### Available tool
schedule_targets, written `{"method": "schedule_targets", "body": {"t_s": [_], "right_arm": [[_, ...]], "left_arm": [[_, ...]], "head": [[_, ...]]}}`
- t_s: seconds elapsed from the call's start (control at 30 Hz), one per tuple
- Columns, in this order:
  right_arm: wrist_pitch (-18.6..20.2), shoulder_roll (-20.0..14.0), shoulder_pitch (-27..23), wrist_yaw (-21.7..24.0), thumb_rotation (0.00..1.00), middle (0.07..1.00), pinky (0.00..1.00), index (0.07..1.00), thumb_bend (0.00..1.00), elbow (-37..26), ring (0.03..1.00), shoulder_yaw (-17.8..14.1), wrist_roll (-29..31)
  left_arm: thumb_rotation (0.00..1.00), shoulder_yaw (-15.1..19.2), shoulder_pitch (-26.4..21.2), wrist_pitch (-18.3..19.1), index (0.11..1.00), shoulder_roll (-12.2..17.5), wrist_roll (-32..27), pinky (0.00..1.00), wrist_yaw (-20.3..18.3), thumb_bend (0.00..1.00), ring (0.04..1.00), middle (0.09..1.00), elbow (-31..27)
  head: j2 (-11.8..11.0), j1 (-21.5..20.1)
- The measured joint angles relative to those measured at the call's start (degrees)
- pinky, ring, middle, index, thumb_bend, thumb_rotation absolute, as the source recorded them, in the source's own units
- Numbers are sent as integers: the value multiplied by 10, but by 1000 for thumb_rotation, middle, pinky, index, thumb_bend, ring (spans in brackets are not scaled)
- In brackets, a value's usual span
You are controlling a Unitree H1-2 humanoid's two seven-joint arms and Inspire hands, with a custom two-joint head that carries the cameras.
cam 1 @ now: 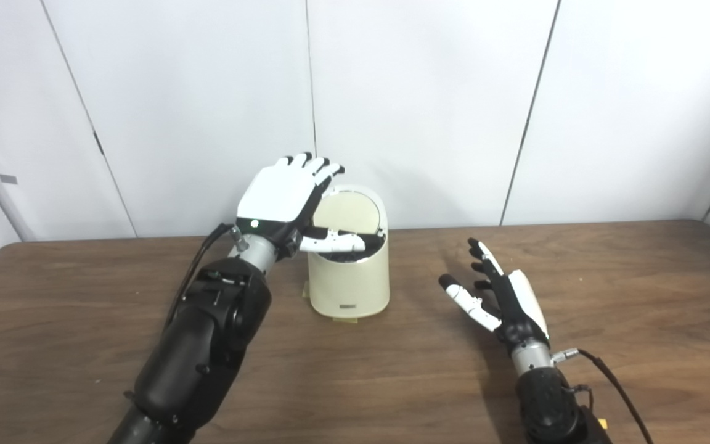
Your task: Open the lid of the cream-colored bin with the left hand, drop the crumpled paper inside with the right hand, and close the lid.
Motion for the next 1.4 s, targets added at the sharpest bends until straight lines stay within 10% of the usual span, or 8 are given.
{"method": "schedule_targets", "body": {"t_s": [0.43,0.53,0.8,1.07,1.4], "right_arm": [[0,1,0,0,788,935,762,946,465,0,885,1,0],[0,1,-1,0,804,940,763,950,479,0,889,2,0],[-7,1,-1,0,789,920,739,944,466,4,868,1,0],[-49,-4,6,-20,792,872,761,853,223,14,862,4,-10],[-85,-7,4,-39,631,837,709,819,223,29,822,0,-13]], "left_arm": [[1000,60,13,-26,877,-14,-109,921,51,874,897,886,-2],[984,113,29,-46,810,-29,-192,678,85,716,789,821,-5],[809,216,110,-128,797,-40,-412,717,124,195,813,802,-10],[644,238,224,-190,759,-45,-471,667,167,149,752,763,21],[538,231,234,-245,747,-41,-465,660,202,152,748,761,81]], "head": [[3,-3],[3,-1],[2,-3],[3,-4],[1,-9]]}}
